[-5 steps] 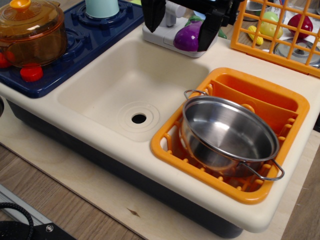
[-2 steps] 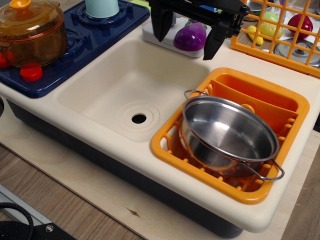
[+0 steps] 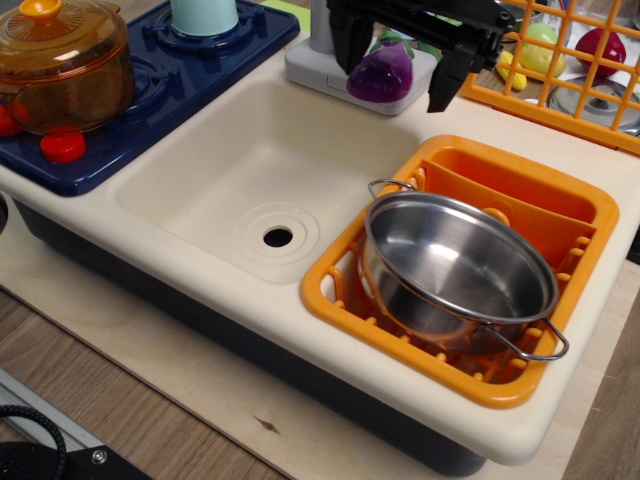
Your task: Put eggplant into pan
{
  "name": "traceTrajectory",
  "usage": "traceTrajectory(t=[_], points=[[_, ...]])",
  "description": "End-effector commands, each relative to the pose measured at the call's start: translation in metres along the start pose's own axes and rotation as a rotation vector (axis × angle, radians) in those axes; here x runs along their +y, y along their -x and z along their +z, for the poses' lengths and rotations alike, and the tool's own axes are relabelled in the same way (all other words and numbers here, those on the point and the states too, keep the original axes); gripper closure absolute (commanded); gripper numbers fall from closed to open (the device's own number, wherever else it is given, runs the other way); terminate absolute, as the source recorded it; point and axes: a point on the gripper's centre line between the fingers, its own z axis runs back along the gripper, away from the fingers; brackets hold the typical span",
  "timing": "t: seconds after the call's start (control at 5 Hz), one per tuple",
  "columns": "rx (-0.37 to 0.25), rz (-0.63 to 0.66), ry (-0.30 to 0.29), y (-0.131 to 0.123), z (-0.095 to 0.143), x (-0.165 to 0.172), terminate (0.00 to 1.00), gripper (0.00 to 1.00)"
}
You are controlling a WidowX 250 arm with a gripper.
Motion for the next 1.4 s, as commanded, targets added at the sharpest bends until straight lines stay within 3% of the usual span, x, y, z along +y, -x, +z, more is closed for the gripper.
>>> traceTrajectory(t=[0.0, 0.6, 0.8, 1.0, 1.2], points=[[-0.049, -0.015, 0.033, -0.023, 0.002, 0.010, 0.00, 0.00], [-0.014, 0.030, 0.062, -0.022, -0.023, 0.023, 0.00, 0.00], [-0.025, 0.049, 0.047, -0.017, -0.028, 0.022, 0.00, 0.00], [-0.029, 0.058, 0.043, -0.015, -0.030, 0.021, 0.00, 1.00], [-0.017, 0.074, 0.027, -0.013, -0.021, 0.017, 0.00, 1.00]])
